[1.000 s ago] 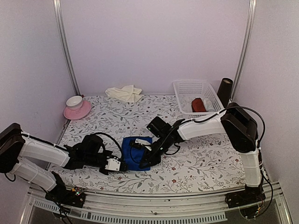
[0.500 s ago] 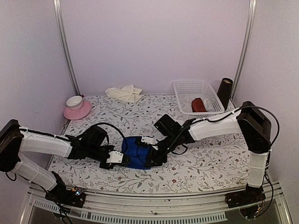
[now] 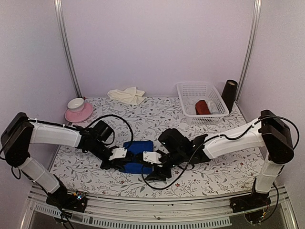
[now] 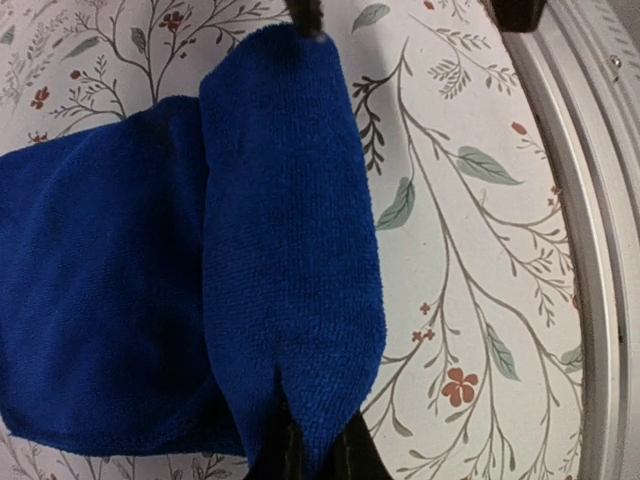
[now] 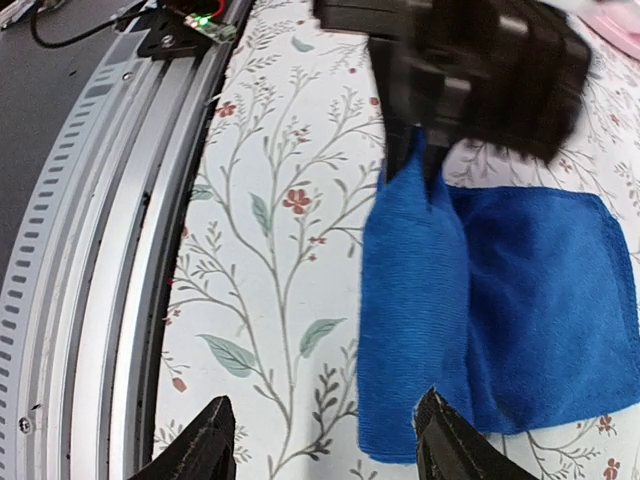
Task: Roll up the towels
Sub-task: Roll the towel at the center of the board.
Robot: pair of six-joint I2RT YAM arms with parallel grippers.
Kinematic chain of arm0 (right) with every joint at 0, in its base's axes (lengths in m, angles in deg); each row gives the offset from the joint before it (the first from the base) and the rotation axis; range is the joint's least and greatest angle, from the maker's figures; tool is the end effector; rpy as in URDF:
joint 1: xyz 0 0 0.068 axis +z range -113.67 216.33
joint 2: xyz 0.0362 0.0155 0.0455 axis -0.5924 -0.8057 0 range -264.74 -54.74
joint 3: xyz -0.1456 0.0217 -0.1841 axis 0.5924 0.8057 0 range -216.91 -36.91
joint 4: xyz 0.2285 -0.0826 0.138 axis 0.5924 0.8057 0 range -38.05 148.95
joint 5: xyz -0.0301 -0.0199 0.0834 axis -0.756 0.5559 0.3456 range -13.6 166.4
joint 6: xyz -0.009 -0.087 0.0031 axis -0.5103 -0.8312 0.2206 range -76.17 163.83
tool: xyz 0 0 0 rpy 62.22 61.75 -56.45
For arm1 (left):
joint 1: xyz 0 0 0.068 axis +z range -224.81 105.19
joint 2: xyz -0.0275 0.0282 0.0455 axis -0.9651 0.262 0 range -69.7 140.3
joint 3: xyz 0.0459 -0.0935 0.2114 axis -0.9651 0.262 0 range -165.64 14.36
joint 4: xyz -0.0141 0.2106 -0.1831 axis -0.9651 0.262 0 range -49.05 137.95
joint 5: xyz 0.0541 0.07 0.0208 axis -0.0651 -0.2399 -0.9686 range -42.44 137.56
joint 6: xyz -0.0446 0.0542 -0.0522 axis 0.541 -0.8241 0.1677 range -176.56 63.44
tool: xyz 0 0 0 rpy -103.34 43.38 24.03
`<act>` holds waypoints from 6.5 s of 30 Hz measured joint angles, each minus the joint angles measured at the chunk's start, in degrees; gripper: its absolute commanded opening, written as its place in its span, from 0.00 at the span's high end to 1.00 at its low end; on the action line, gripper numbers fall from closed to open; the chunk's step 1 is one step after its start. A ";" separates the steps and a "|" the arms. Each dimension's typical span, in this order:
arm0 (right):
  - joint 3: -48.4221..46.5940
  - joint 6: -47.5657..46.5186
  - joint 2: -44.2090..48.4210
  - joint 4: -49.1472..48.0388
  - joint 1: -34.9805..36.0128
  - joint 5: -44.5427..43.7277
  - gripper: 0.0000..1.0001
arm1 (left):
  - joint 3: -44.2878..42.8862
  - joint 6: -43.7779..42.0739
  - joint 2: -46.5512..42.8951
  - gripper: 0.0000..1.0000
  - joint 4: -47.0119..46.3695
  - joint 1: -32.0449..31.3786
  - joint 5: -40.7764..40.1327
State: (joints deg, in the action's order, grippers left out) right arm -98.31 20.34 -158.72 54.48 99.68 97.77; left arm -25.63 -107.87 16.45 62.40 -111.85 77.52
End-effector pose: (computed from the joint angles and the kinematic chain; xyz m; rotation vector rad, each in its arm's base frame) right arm 0.1598 0.3816 0.0942 -1.7986 1.6266 0.7692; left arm 0.2041 -0.2024 0.0589 1.9284 1.7854 -0.6322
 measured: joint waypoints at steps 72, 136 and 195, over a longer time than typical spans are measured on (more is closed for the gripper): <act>-14.10 5.55 -14.19 6.32 -3.26 -2.99 0.67 | 21.73 -5.09 -22.51 0.15 -25.38 4.20 -2.45; -17.92 7.65 -16.55 11.28 -5.79 5.22 0.66 | 24.39 -9.73 -12.63 0.24 -38.07 -5.92 -12.87; 4.52 -9.01 -1.42 -13.84 5.27 -14.91 0.27 | -7.63 -4.04 10.19 0.85 5.31 5.86 8.33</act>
State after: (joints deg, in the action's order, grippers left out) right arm -93.79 11.34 -160.14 40.64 104.95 82.86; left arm -33.26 -111.91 26.64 67.71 -105.99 85.84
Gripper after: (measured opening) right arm 0.720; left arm 0.146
